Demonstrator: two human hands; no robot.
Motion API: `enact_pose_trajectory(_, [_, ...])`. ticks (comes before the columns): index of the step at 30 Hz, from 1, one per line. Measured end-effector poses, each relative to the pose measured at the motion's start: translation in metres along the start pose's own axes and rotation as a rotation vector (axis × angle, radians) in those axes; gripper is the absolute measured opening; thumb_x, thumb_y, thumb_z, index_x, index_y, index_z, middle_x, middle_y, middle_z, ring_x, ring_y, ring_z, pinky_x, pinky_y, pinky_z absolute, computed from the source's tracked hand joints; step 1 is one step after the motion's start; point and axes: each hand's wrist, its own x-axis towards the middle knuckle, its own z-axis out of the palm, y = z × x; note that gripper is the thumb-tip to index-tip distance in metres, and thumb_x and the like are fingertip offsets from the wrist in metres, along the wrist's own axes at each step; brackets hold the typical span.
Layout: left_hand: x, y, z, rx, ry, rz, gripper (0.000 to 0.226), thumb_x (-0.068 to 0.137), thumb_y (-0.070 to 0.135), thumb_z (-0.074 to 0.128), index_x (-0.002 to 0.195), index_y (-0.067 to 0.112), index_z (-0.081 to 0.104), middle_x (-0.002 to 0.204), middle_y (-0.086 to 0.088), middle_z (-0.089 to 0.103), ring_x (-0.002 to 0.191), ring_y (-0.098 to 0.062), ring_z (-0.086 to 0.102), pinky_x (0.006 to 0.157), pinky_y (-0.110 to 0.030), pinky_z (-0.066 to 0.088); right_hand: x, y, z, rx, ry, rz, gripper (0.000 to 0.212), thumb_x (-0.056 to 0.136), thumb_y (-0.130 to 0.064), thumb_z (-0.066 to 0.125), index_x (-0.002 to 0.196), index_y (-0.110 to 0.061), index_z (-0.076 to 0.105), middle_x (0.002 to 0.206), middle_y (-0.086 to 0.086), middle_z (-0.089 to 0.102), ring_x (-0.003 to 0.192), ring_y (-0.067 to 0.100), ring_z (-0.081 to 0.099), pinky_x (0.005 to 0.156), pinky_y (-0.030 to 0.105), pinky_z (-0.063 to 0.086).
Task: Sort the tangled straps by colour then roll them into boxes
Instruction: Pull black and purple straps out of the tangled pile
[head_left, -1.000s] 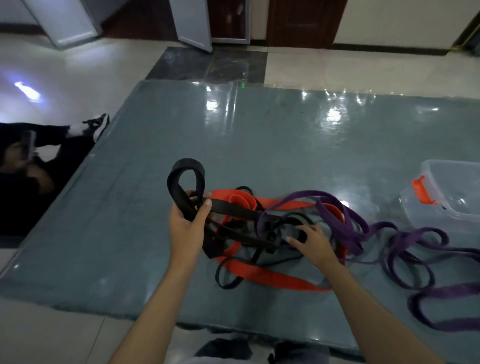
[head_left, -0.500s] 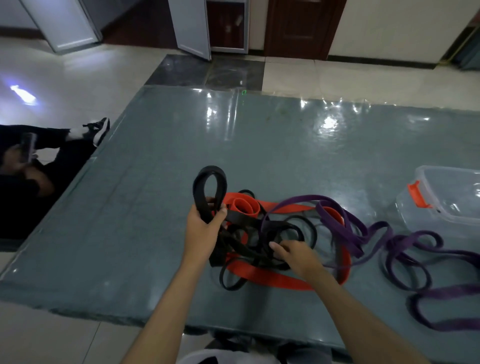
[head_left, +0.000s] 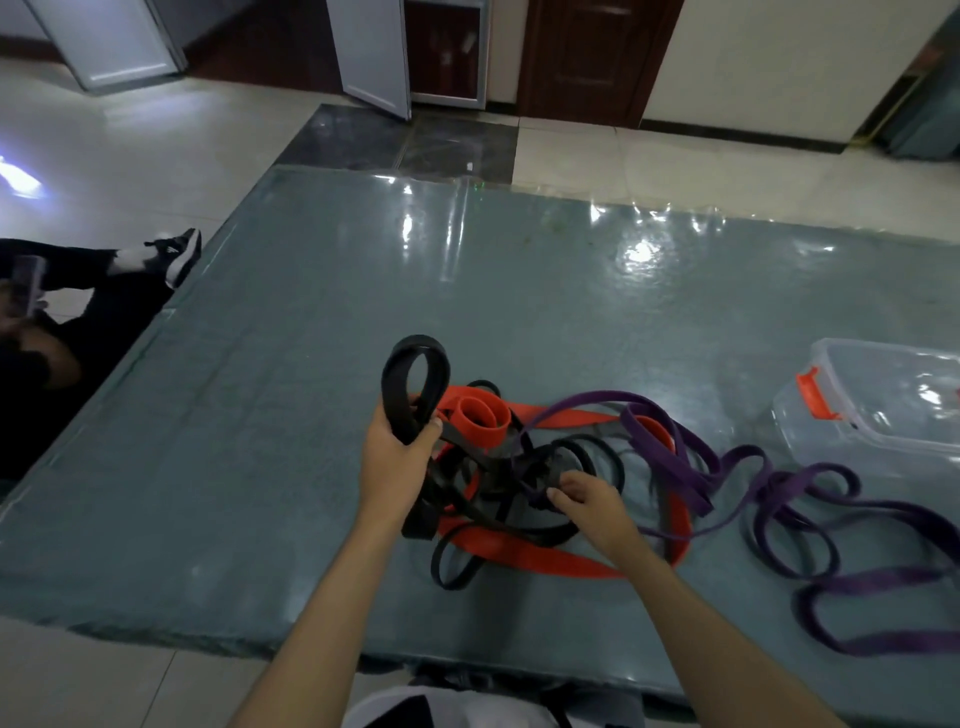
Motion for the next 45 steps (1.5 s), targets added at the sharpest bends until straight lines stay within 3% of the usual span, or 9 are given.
enact_pose_trajectory(4, [0.005,0.003,0.000,-0.033,0.049,-0.008,0.018,0.092,0.021,0.076,0.106,0.028,0.066,0.096,0.006,0.074,0.089,-0.008,0.072,0.086,-0.035,0.058,-0.015,0.023,-0.018,-0.280,-0.143,-0.113,0.029,0.101,-0.046,0.060,0.095,-0.022,0.075,0.090,-0.006,0.067,0.081,0.006,0.061,0.072,0.023,0.046])
enact_pose_trajectory(9, [0.010,0.009,0.006,-0.076,0.058,-0.001,0.017,0.092,0.025,0.077,0.105,0.025,0.067,0.096,0.003,0.073,0.087,-0.006,0.071,0.082,-0.029,0.056,-0.028,0.059,-0.028,-0.405,-0.171,-0.208,0.041,0.081,-0.002,0.067,0.117,-0.022,0.072,0.119,-0.014,0.057,0.108,0.008,0.059,0.092,0.018,0.048])
enact_pose_trajectory(13, [0.014,0.019,0.014,-0.061,0.013,0.033,0.016,0.093,0.019,0.076,0.106,0.020,0.066,0.093,0.003,0.071,0.074,0.004,0.068,0.068,-0.014,0.051,-0.018,0.054,-0.025,-0.350,-0.037,-0.031,0.033,0.083,0.001,0.070,0.109,-0.019,0.074,0.105,-0.007,0.059,0.094,0.017,0.066,0.086,0.027,0.054])
enact_pose_trajectory(16, [0.020,0.022,0.015,-0.045,-0.038,0.050,0.018,0.092,0.018,0.077,0.106,0.021,0.066,0.095,0.004,0.072,0.076,0.004,0.068,0.066,-0.010,0.051,-0.008,0.049,-0.031,-0.151,0.155,0.038,0.028,0.085,0.006,0.070,0.099,-0.017,0.075,0.098,-0.003,0.066,0.082,0.008,0.064,0.076,0.009,0.047])
enact_pose_trajectory(22, [0.035,0.026,0.021,-0.108,-0.029,-0.006,0.017,0.090,0.023,0.079,0.102,0.027,0.067,0.098,0.002,0.076,0.089,-0.008,0.073,0.086,-0.035,0.059,0.015,0.038,-0.059,0.239,0.374,0.152,0.030,0.088,0.010,0.069,0.092,-0.019,0.072,0.094,-0.004,0.074,0.092,0.014,0.071,0.090,0.028,0.053])
enact_pose_trajectory(30, [0.064,0.024,0.031,-0.098,-0.029,-0.076,0.019,0.091,0.026,0.078,0.107,0.022,0.067,0.103,-0.001,0.075,0.091,-0.006,0.071,0.092,-0.033,0.056,0.025,0.062,-0.053,0.117,0.223,0.050,0.062,0.072,0.024,0.057,0.099,-0.031,0.066,0.115,0.003,0.065,0.113,0.018,0.065,0.100,0.028,0.053])
enact_pose_trajectory(35, [0.079,0.015,0.031,-0.050,-0.083,-0.089,0.015,0.091,0.024,0.079,0.100,0.029,0.069,0.097,0.003,0.075,0.094,-0.012,0.072,0.092,-0.038,0.058,0.053,0.047,-0.047,0.229,0.196,0.131,0.037,0.091,0.013,0.057,0.098,-0.023,0.063,0.110,0.005,0.071,0.109,0.021,0.068,0.097,0.037,0.055])
enact_pose_trajectory(41, [0.095,0.011,0.028,-0.043,-0.026,-0.077,0.023,0.091,0.040,0.078,0.106,0.026,0.068,0.098,-0.003,0.077,0.093,-0.013,0.074,0.088,-0.033,0.058,0.075,0.035,-0.032,-0.109,-0.119,0.120,0.040,0.089,-0.006,0.072,0.124,-0.022,0.060,0.115,-0.002,0.067,0.108,0.020,0.067,0.093,0.034,0.055])
enact_pose_trajectory(45, [0.103,0.009,0.022,-0.054,0.049,-0.098,0.037,0.090,0.041,0.078,0.116,0.018,0.066,0.103,-0.004,0.077,0.095,-0.013,0.075,0.090,-0.033,0.059,0.074,0.028,-0.027,-0.188,0.089,0.100,0.033,0.088,-0.005,0.072,0.118,-0.017,0.063,0.113,0.000,0.070,0.101,0.021,0.068,0.087,0.037,0.057])
